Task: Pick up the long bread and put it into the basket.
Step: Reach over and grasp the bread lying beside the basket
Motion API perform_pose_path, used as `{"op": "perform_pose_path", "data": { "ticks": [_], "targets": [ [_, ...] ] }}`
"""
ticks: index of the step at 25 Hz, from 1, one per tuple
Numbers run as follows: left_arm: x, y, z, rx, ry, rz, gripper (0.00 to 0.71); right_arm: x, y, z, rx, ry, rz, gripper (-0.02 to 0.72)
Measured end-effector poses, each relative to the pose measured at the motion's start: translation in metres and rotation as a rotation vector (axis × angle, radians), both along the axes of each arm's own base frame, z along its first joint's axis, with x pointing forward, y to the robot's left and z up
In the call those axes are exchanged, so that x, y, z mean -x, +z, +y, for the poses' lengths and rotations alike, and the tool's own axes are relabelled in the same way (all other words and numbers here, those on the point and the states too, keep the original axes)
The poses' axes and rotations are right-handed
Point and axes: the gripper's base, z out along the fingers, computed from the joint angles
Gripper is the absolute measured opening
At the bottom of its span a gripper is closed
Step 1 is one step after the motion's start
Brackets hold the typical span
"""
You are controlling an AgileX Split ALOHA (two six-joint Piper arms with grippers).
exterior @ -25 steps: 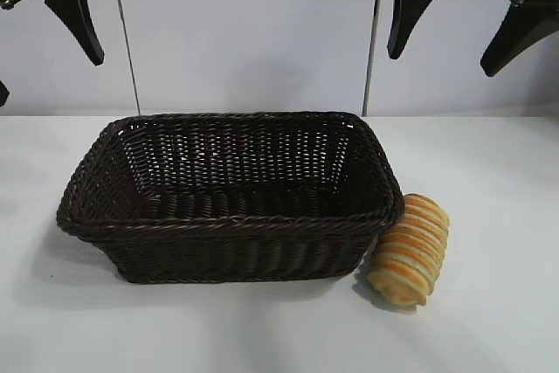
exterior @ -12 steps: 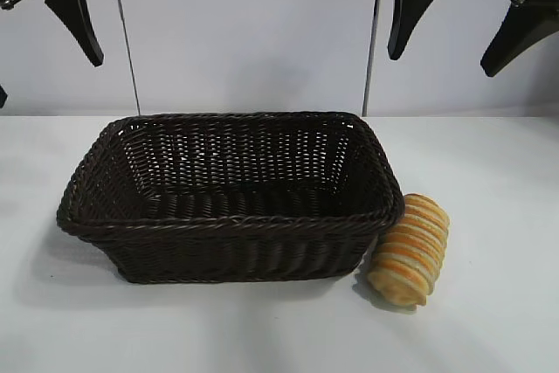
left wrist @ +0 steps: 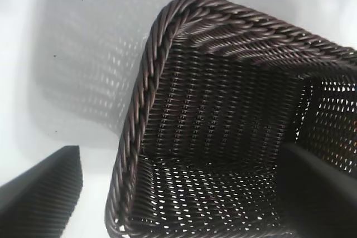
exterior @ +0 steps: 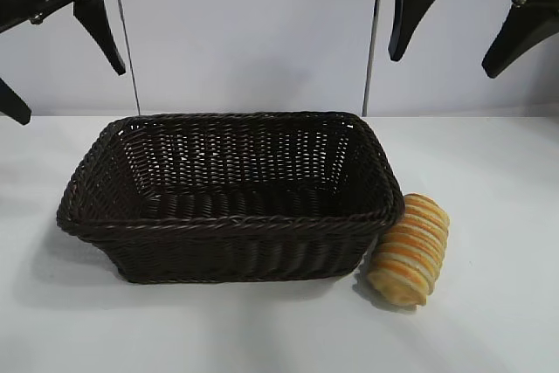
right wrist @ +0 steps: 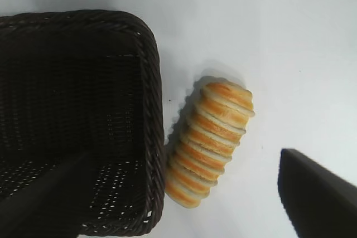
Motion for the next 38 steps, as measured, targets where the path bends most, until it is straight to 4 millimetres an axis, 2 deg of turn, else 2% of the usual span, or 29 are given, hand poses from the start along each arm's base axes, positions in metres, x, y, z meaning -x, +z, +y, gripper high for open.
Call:
{"op": "perform_pose_path", "data": {
  "ticks": [26, 30, 33, 38],
  "targets": [
    [-0.003, 0.001, -0.001, 0.029, 0.035, -0.016, 0.676, -0.001, 0.000, -0.002, 0.030, 0.004, -0.016, 0.644],
    [-0.003, 0.001, -0.001, 0.029, 0.036, -0.018, 0.676, -0.001, -0.001, -0.015, 0.092, -0.012, 0.012, 0.644],
    [-0.003, 0.001, -0.001, 0.029, 0.037, -0.018, 0.676, -0.004, -0.002, -0.034, 0.108, -0.064, 0.026, 0.644],
    [-0.003, 0.001, -0.001, 0.029, 0.038, -0.023, 0.676, -0.002, -0.022, -0.057, 0.117, -0.130, 0.079, 0.640]
  ]
}}
